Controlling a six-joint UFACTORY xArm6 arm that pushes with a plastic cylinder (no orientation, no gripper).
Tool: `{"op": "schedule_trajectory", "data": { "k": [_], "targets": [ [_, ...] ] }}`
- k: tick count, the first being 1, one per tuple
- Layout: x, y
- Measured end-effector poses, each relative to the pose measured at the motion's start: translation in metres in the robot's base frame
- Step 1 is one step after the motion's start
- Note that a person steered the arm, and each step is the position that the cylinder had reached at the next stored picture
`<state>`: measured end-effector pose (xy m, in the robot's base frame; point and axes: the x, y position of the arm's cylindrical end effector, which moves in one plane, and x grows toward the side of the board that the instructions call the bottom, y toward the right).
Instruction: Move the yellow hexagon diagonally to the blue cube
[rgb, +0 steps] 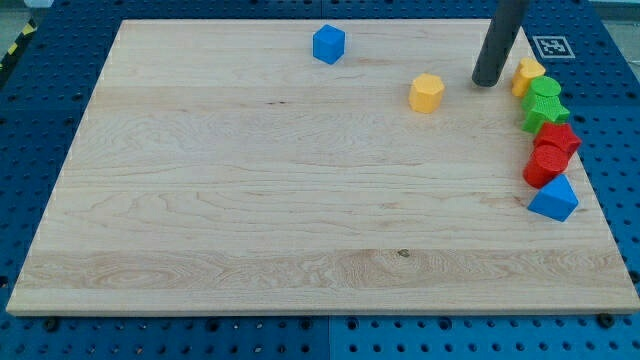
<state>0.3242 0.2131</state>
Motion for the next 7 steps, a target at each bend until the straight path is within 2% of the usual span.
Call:
{"op": "schedule_trajectory", "data": {
  "k": [6, 7],
  "targets": [
    [0.095, -0.126],
    [0.064, -0.147]
  ]
}}
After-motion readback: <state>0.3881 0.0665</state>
